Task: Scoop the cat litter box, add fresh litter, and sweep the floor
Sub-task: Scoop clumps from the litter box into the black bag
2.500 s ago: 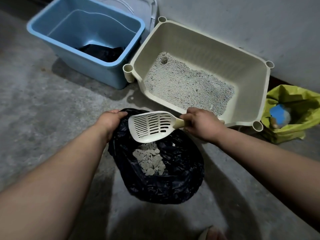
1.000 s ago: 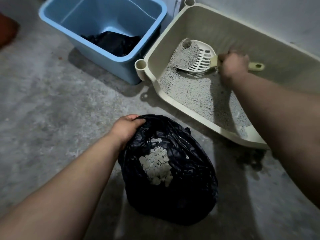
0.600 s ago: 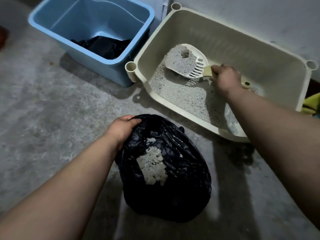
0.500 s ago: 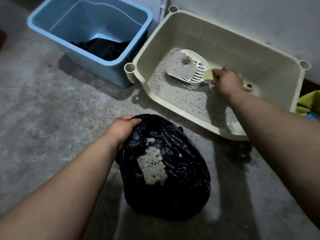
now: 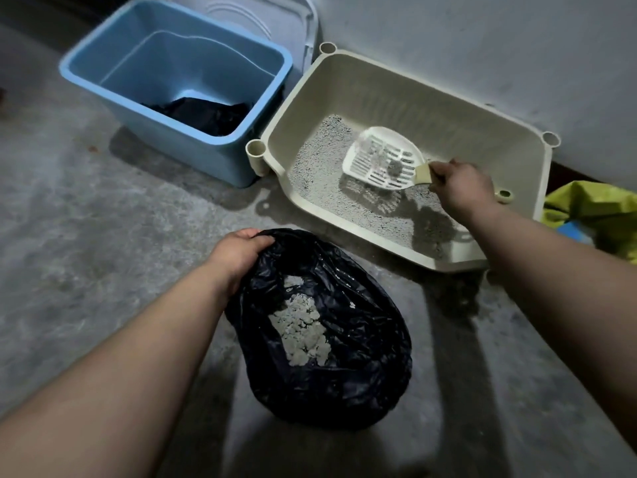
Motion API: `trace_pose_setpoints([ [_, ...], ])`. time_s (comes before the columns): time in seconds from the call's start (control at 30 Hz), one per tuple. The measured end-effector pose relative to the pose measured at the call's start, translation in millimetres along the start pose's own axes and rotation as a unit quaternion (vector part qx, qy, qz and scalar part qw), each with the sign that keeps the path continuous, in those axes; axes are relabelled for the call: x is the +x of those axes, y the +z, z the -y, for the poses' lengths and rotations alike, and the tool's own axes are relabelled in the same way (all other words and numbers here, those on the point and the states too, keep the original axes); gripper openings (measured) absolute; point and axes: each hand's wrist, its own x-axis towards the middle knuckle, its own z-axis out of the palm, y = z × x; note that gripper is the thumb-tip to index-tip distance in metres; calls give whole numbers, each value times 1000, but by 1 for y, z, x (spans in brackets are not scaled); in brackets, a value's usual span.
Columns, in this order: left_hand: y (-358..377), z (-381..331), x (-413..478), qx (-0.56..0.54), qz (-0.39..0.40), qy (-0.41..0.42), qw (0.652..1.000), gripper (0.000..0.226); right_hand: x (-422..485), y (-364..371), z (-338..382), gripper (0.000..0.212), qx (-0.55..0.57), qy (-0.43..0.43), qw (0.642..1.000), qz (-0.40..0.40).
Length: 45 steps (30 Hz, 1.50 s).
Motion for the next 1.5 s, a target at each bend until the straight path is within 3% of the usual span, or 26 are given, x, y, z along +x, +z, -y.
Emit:
trace_pose_setpoints([
  [0.13,-3,-3,-3,0,0,7,1000,10,-12,-9,-3,26,-34,-14,999,3],
  [0.27,-1,-6,-7,-5,14,13,1000,14,-23,-18,-5,41,14,-24,999,24],
  [0.43,0,-5,-6,0,4,12,1000,15,-51,-25,9,52,61,-103,992,47],
  [0.63,-2,-4,-6,9,-6,17,1000,17,-95,-5,41,30,19,-251,966,-59],
  [0.83,-9,-4,-8,8,-11,17,1000,19,-106,4,58,45,-89,-340,927,-130],
  [0.97,-10,-5,-8,7,-7,16,1000,17,-104,4,62,45,-81,-336,927,-146],
  [1.17,0,-10,-18,4,-17,26,1000,25,-104,6,59,36,-42,-307,950,-25],
  [1.27,3,-11,-19,3,-15,26,1000,26,-95,-2,49,34,-18,-258,966,12],
  [1.37,1,-10,-17,8,-12,19,1000,25,-75,-17,31,30,-26,-189,981,-20],
  [1.5,0,-8,-13,14,-6,10,1000,23,-46,-38,11,20,-119,-42,992,-7],
])
